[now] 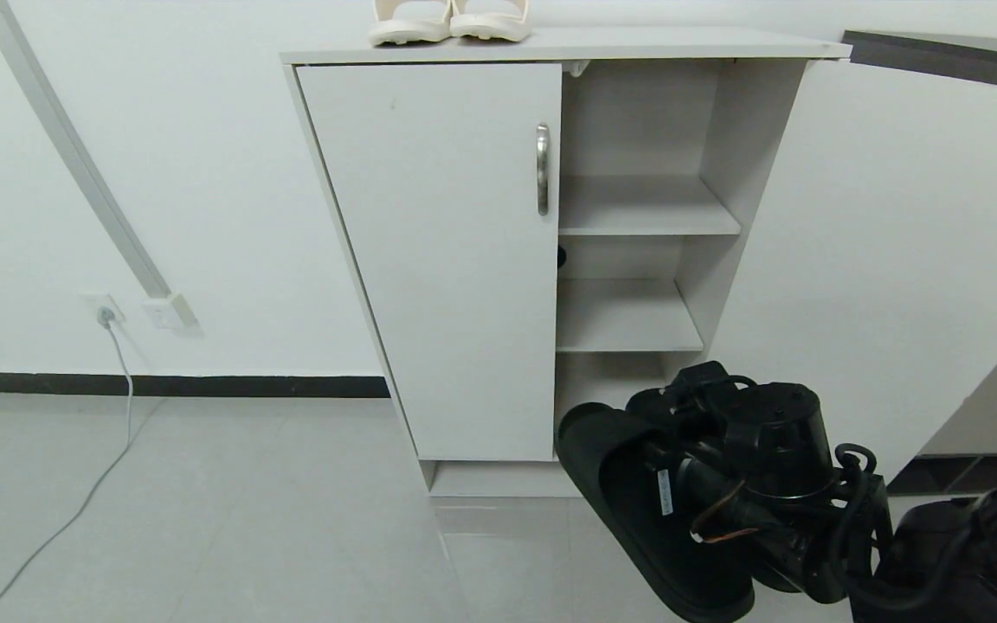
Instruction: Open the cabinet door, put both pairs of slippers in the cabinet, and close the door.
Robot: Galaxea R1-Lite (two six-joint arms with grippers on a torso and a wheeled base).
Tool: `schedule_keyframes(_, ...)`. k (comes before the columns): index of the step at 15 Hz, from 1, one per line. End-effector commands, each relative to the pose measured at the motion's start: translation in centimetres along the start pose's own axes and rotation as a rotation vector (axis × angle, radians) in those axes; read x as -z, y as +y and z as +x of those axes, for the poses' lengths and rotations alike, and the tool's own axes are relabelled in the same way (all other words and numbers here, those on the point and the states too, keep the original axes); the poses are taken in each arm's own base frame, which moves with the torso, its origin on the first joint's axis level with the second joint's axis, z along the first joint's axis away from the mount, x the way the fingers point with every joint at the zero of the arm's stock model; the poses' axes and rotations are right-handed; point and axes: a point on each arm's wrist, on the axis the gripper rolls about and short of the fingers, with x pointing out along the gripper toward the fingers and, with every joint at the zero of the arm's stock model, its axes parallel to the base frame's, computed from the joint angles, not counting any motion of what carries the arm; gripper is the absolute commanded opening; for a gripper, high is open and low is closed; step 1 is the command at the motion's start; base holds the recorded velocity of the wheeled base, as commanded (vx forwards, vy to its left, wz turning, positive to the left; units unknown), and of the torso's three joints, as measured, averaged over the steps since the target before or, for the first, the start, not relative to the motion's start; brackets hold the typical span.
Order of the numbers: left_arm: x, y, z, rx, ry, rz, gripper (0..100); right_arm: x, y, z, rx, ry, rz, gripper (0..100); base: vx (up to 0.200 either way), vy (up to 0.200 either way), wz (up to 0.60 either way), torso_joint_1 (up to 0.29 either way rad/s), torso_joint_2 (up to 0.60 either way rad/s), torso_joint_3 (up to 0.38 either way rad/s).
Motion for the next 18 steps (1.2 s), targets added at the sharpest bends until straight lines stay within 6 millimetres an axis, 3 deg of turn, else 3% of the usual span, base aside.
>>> schedule_keyframes(1, 1.0, -0.1, 0.2, 0.019, 0.020, 0.004, 0, 0.1, 0.0, 0.1, 0.000, 0.004, -0.002, 0, 0.000, 0.000, 0.00, 0.000, 0.00, 0.000)
schedule_keyframes(4, 1.0, -0.3, 0.1, 0.148, 0.023, 0.038, 0, 0.4, 0.2, 0.6, 0.000, -0.012, 0.004, 0, 0.000, 0.000, 0.00, 0.000, 0.00, 0.000)
schedule_keyframes(7, 1.0, -0.4, 0.1, 0.159, 0.021, 0.064, 0, 0.3, 0.9, 1.4, 0.008, -0.048, 0.011, 0, 0.000, 0.000, 0.00, 0.000, 0.00, 0.000)
schedule_keyframes(13, 1.0, -0.4, 0.1, 0.159, 0.023, 0.035, 0, -0.7, 6.1, 4.8, 0.183, -0.144, 0.048, 0, 0.000, 0.000, 0.00, 0.000, 0.00, 0.000)
schedule_keyframes(18, 1.0, -0.4, 0.1, 0.159, 0.023, 0.037, 0, -0.7, 6.6, 6.3, 0.286, -0.170, 0.103, 0, 0.000, -0.040, 0.00, 0.001, 0.00, 0.000)
